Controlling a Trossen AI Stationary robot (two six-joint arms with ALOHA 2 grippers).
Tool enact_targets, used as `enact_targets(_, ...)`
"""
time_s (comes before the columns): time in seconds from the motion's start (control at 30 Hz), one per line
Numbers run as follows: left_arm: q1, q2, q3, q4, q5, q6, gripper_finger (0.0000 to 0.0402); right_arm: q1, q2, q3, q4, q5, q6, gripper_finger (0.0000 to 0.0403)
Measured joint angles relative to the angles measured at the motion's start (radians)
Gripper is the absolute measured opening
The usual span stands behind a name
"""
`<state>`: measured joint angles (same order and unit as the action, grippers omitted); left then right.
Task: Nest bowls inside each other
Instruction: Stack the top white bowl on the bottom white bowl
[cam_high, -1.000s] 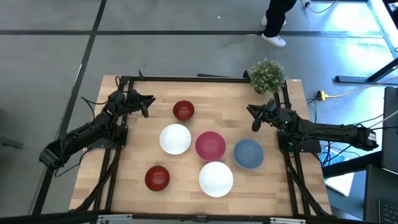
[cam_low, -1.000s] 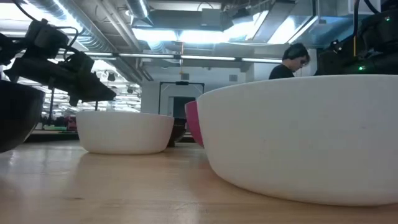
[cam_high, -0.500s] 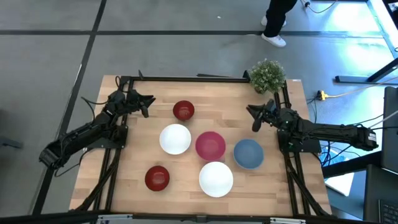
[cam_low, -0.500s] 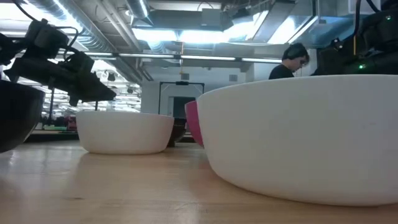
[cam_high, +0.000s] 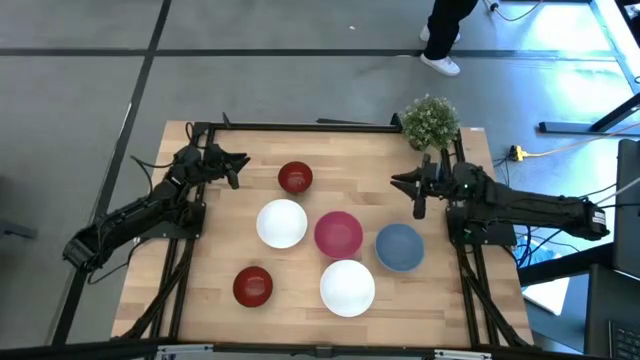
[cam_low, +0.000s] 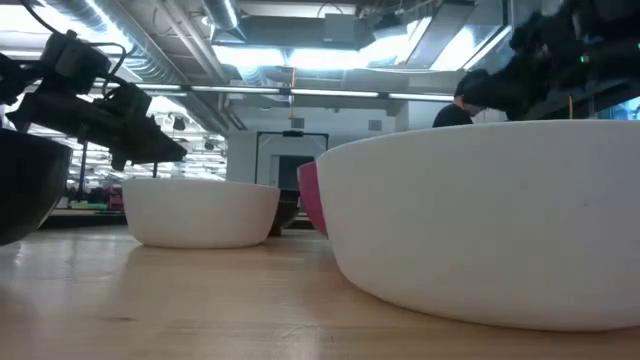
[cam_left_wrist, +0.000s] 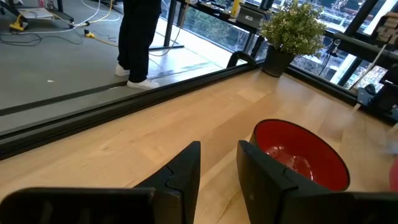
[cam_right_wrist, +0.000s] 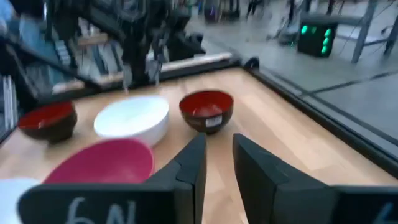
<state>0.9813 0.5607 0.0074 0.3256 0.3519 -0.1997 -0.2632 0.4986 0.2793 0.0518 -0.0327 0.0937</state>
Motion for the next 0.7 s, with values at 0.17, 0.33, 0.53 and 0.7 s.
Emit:
enact_targets(0.17,0.000,0.000,0.000,0.000,0.000,0.000,0.0099,0.054,0.056,0.159,-0.148,-0.055,-0.025,0.0081)
enact_targets(0.33,0.000,0.000,0.000,0.000,0.000,0.000,0.0099,0.153,0.138,0.247,-0.168,-0.063,-0.005,0.0081)
enact_targets(0.53,0.000,0.000,0.000,0.000,0.000,0.000,0.0099,0.260,0.342,0.322,-0.181,-0.048,0.032,0.0081)
enact_targets(0.7,0.000,0.000,0.000,0.000,0.000,0.000,0.0099,0.314,0.551,0.443,-0.178,-0.048,0.019,0.0081)
